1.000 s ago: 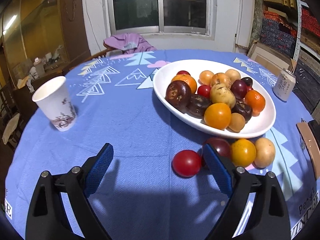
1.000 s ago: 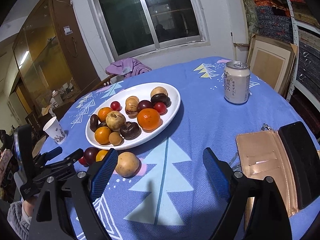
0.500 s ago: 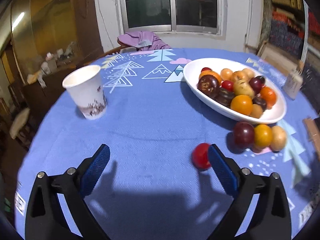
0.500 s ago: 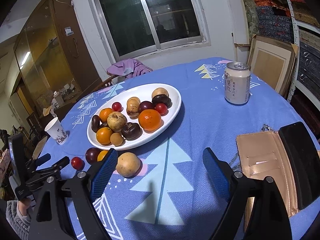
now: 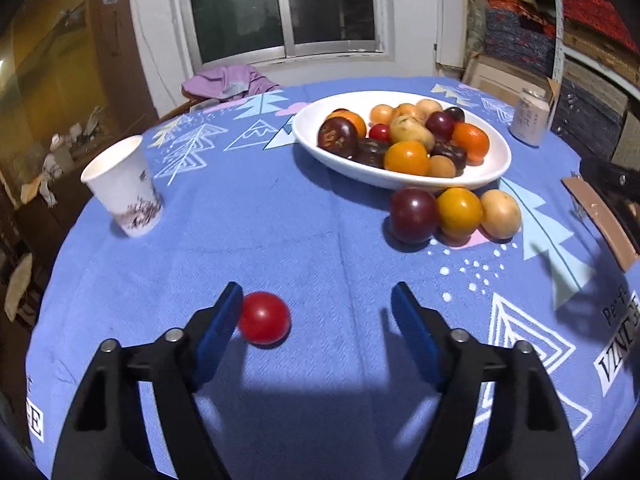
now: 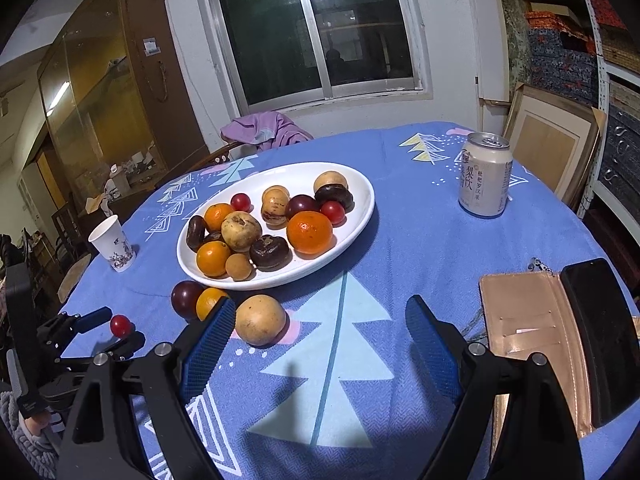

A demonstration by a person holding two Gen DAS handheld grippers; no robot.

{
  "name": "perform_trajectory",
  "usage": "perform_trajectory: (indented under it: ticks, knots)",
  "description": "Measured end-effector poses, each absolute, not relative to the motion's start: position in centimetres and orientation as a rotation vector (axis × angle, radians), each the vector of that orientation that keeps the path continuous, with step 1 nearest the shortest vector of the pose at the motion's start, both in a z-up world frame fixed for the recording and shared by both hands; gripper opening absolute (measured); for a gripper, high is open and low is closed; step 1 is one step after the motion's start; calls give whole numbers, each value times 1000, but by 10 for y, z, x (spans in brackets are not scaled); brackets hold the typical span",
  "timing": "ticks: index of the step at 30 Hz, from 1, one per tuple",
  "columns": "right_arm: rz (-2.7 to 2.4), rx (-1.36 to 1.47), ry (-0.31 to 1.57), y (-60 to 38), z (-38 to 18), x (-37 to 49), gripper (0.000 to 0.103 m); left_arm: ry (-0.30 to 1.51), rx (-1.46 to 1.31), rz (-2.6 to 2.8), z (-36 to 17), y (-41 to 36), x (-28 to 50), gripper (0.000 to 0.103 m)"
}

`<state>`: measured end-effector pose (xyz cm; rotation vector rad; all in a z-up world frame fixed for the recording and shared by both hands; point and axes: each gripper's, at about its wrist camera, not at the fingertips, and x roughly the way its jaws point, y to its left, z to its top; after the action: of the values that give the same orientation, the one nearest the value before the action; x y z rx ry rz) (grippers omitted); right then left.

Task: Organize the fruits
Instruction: 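Close the left gripper on a red plum while the right grasps a round tan pear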

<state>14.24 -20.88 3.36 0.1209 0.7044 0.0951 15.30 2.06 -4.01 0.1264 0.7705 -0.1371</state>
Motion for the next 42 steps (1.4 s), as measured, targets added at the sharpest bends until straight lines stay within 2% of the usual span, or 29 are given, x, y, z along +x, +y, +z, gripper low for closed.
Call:
perform_trajectory:
  ticks: [8, 10, 16, 22, 33, 42]
  knots:
    - [112, 78, 718, -198, 28, 142, 88, 782, 76, -160, -43, 36, 137, 73]
    - [115, 55, 726, -194, 25, 142, 88, 785, 77, -158, -44, 36, 136, 69]
    - [120, 14, 738, -186, 19, 143, 88, 789, 63, -171, -43, 45, 129, 67]
    - [115, -6, 751, -182, 15, 144, 88, 814, 22, -150, -45, 58, 134, 56]
    - [100, -63, 767, -173, 5, 147, 86, 850, -25, -126, -50, 70, 144, 49]
    - [134, -79, 825, -154, -6, 166, 78, 854, -49, -117, -50, 74, 150, 29]
